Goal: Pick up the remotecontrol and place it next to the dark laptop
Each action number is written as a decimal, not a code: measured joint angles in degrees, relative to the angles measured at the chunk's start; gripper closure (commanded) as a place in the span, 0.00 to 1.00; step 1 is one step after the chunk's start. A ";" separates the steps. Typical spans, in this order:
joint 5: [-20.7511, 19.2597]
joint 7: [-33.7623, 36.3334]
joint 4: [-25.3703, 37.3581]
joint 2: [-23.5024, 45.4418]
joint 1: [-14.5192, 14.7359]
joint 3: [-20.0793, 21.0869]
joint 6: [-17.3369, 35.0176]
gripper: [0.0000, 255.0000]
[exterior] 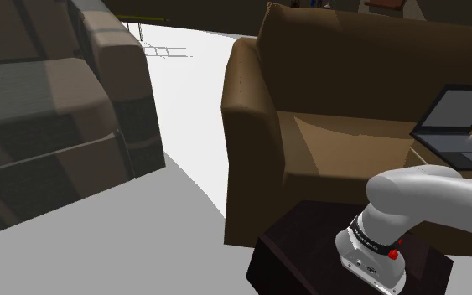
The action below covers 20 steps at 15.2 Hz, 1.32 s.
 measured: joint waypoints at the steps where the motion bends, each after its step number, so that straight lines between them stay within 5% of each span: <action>1: -0.44 0.15 -0.65 -0.20 -0.12 -0.49 0.56 1.00; 20: -9.16 3.93 -10.40 -1.75 -0.71 -10.74 10.82 1.00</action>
